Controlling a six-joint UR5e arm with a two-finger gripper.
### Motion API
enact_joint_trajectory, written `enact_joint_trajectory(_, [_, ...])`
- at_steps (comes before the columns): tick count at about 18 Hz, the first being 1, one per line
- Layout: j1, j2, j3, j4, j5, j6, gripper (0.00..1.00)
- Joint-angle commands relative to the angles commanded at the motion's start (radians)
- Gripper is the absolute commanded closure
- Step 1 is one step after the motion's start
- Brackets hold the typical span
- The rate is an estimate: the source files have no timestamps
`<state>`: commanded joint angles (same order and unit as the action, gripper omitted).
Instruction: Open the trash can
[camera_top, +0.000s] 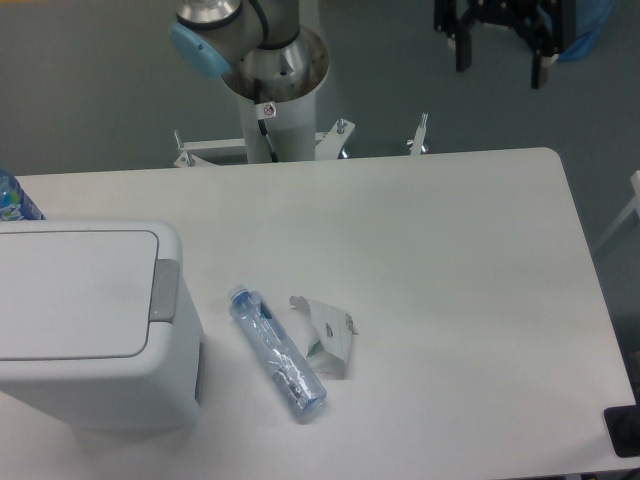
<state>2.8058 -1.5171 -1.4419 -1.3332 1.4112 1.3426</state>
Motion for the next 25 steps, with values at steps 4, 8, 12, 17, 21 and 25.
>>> enact_joint_trajectory(4, [-0.069, -0.023, 0.006, 0.017, 0.002, -0.175, 0.0])
enact_joint_trajectory(8, [-0.149, -0.051, 0.005, 0.054, 0.0, -0.292, 0.0])
enact_joint_trajectory(12, [-0.236, -0.1, 0.002, 0.161, -0.002, -0.489, 0.0])
enact_joint_trajectory(17, [-0.328, -0.163, 0.002, 0.301, -0.002, -0.788, 0.0])
enact_joint_trajectory(21, [-0.384, -0.186, 0.0, 0.324, -0.002, -0.937, 0.0])
enact_joint_trajectory(25, [-0.434, -0.203, 0.0, 0.328, -0.003, -1.071, 0.0])
